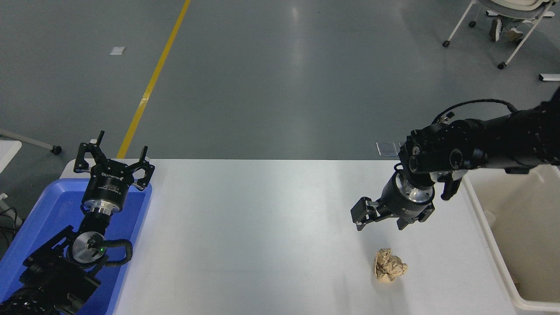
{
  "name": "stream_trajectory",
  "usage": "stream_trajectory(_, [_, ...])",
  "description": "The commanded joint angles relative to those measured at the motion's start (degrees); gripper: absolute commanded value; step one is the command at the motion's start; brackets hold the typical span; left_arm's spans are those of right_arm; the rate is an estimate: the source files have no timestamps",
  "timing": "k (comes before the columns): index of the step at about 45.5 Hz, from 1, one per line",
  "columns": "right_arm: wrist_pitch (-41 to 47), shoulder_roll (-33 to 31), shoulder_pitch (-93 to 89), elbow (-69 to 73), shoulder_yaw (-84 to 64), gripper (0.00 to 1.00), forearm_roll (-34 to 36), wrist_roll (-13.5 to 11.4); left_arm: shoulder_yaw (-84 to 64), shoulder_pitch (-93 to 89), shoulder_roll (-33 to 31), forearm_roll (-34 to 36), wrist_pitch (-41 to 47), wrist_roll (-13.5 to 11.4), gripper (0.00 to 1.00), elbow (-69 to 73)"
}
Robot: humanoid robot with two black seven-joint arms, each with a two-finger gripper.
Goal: Pick up paper ball place in dustbin
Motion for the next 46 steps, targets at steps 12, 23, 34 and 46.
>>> stream_trajectory(12, [-2.2, -2.7, -12.5, -5.7, 5.4, 1.0, -6.3, -0.1, 0.0, 0.0, 0.0, 0.0, 0.0, 0.0, 1.0, 0.0])
stream_trajectory(23, [-4.4, -2.0, -16.8, -8.1, 6.2, 0.98, -5.9, -0.1, 0.0, 0.0, 0.0, 0.0, -0.1, 0.0, 1.0, 0.0])
stream_trajectory(34, [-7.2, -1.7, -18.2, -9.5, 7.1, 0.0, -4.8, -0.1, 0.0, 0.0, 0.0, 0.0, 0.0, 0.0, 1.0, 0.0])
stream_trajectory(46, [-8.3, -2.6, -16.1, -8.8, 6.9, 0.0, -3.8, -0.1, 0.0, 0.0, 0.0, 0.0, -0.1, 0.0, 1.0, 0.0])
